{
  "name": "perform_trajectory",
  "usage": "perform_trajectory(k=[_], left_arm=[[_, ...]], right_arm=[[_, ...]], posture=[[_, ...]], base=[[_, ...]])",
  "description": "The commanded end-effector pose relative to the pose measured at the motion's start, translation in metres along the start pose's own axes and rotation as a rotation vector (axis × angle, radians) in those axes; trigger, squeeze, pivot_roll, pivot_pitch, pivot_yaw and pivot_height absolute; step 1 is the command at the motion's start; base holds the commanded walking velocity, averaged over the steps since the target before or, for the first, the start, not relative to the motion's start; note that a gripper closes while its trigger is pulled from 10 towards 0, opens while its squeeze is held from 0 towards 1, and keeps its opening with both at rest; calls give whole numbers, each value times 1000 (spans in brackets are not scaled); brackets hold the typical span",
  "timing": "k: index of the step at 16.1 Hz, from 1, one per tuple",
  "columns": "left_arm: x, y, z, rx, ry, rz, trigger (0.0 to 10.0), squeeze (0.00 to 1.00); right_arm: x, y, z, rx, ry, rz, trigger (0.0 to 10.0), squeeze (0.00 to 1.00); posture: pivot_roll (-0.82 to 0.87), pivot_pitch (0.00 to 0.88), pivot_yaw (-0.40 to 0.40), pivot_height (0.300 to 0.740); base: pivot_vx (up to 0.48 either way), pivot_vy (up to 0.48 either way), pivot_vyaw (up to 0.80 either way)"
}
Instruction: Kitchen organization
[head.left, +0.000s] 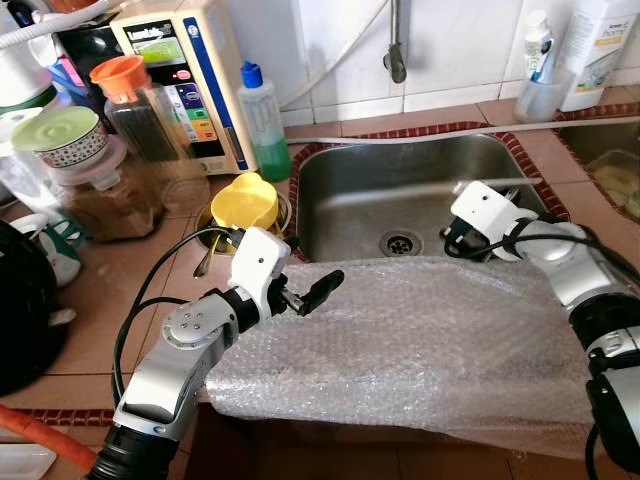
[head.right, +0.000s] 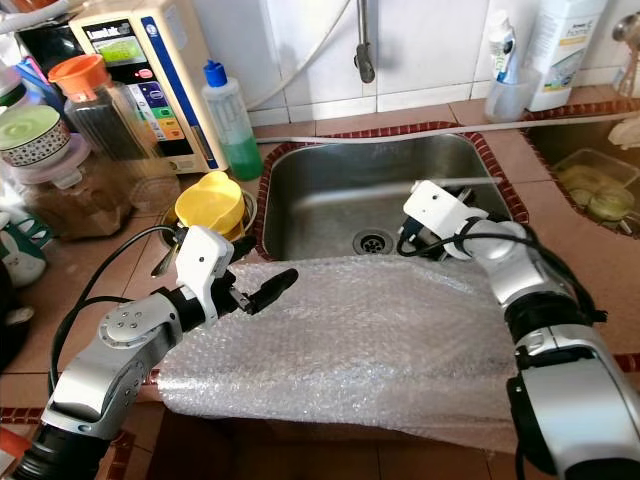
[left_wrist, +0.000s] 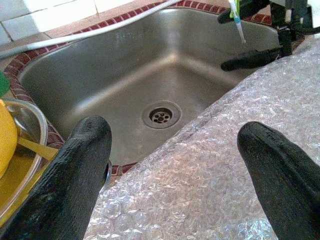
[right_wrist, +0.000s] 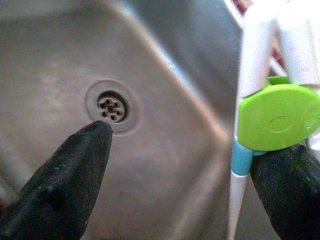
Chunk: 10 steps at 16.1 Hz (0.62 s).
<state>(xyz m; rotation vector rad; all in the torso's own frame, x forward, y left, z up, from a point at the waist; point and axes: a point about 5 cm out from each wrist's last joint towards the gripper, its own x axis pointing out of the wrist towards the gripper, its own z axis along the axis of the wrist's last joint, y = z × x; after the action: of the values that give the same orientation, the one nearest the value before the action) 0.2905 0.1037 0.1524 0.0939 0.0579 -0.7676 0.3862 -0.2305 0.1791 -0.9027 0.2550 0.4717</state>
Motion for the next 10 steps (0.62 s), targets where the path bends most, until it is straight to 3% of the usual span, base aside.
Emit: perform_trajectory(k=[1,2,3,4,5,6,7,8,9,10], left_arm=[[-2,0,1,17,12,3,10000,0],[-2,0,1,17,14,3,10000,0],[-2,0,1,17,15,3,10000,0],[-2,0,1,17,15,3,10000,0],[-2,0,0,16,17,5,10000,0],[-3,0,0,16,19,6,10000,0],[-2,0,0,17,19,4,10000,0],[-2,0,0,17,19,4,10000,0],[-2,0,0,16,19,6,10000,0],[-2,0,0,15,19,7,10000,0]], right_arm=[[-1,-14,0,130,27,-90,10000,988],[-1,-12,-1,145,29,-46,10000,1000],[-3,-2,-4,58,28,93,10000,1000],[-3,-4,-1,40,8,72,10000,1000],[-4,-22,2,207,-5,-94,10000,1000],[-3,-1,-5,77,37,91,10000,988],[-2,-8,-1,87,17,-16,10000,537],[-2,-16,0,155,20,-95,10000,537],[-5,-30,8,137,-24,-230,10000,522],[-5,-36,23,167,-125,-283,10000,529]], posture=[[-272,93,194,740],[-272,93,194,740],[-272,93,195,740],[-271,93,194,740],[-271,93,194,740],[-273,92,195,740],[-270,92,194,740],[-270,92,194,740],[-272,93,195,740],[-274,95,196,740]], base=[[0,0,0],[0,0,0],[0,0,0],[0,0,0],[0,0,0],[0,0,0],[0,0,0],[0,0,0],[0,0,0],[0,0,0]])
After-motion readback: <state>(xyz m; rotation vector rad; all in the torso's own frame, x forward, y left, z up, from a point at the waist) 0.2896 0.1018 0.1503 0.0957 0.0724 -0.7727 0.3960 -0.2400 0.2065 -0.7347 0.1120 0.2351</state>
